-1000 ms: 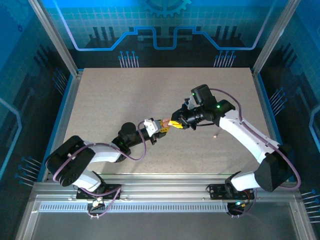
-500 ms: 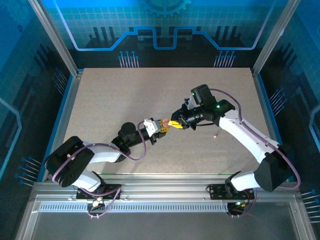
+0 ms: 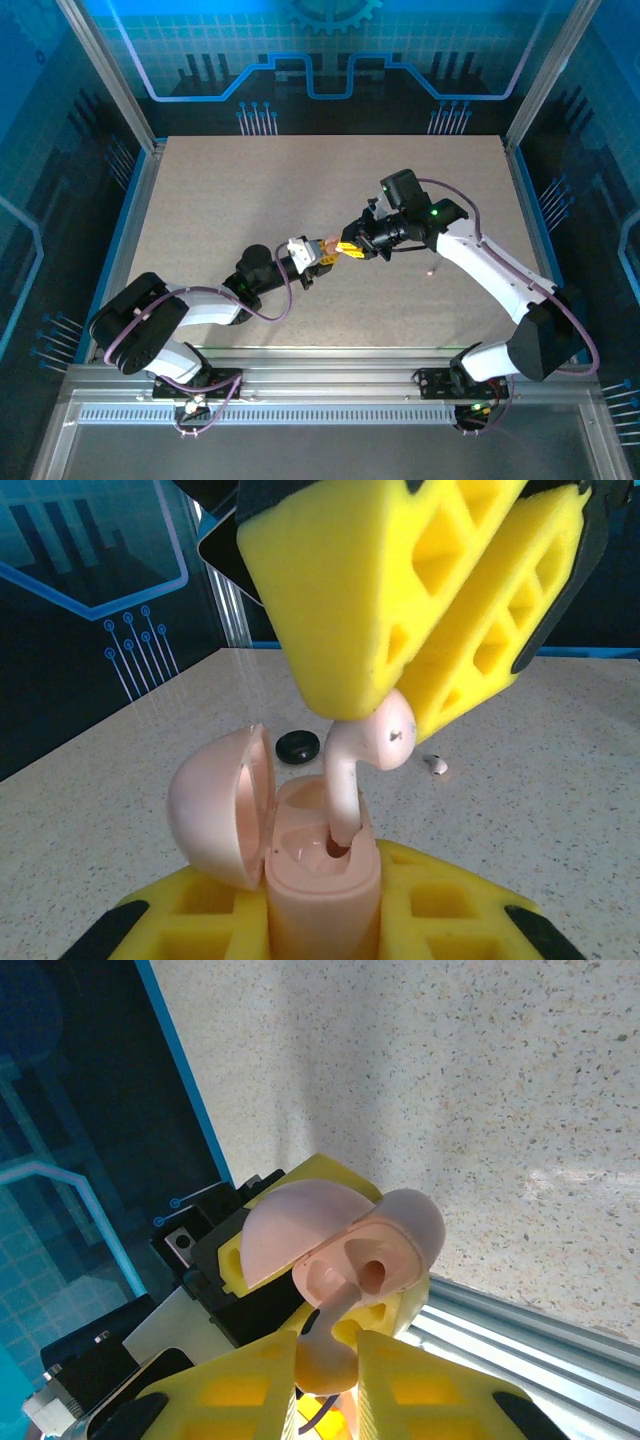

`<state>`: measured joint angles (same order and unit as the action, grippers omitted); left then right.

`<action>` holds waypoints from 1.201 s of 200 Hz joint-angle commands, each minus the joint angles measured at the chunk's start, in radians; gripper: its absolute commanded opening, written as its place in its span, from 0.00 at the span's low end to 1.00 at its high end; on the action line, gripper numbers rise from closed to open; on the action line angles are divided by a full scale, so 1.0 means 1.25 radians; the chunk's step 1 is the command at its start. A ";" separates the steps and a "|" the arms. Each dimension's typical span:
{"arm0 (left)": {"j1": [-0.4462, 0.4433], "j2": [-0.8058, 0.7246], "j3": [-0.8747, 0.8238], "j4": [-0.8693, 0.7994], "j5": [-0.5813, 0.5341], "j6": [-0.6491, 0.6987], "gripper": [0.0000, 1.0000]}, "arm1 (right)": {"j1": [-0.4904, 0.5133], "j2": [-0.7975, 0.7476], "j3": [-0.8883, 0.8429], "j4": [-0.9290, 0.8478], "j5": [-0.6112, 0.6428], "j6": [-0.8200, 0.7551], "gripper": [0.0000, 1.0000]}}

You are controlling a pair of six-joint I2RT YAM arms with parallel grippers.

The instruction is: Insert the wireless bluetooth earbuds into the charging case

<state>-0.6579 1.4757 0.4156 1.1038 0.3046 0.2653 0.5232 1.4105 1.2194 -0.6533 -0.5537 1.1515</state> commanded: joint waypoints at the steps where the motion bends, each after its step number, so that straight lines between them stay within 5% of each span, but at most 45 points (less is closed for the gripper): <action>1: -0.007 -0.029 0.001 0.013 0.001 0.019 0.19 | 0.006 0.010 0.011 -0.037 0.009 -0.012 0.19; 73: -0.013 -0.042 0.004 0.003 0.000 0.020 0.19 | 0.006 0.021 0.005 -0.012 0.009 0.002 0.21; 160: -0.014 -0.045 0.005 0.003 -0.007 0.020 0.19 | -0.002 0.008 0.018 -0.025 0.014 -0.008 0.35; 240: -0.015 -0.052 0.008 0.019 0.004 -0.016 0.19 | -0.017 -0.125 0.006 0.048 0.050 -0.295 0.43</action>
<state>-0.6670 1.4433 0.4160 1.0786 0.3004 0.2642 0.5117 1.3315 1.2434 -0.6708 -0.5045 0.9592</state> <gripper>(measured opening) 0.213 0.416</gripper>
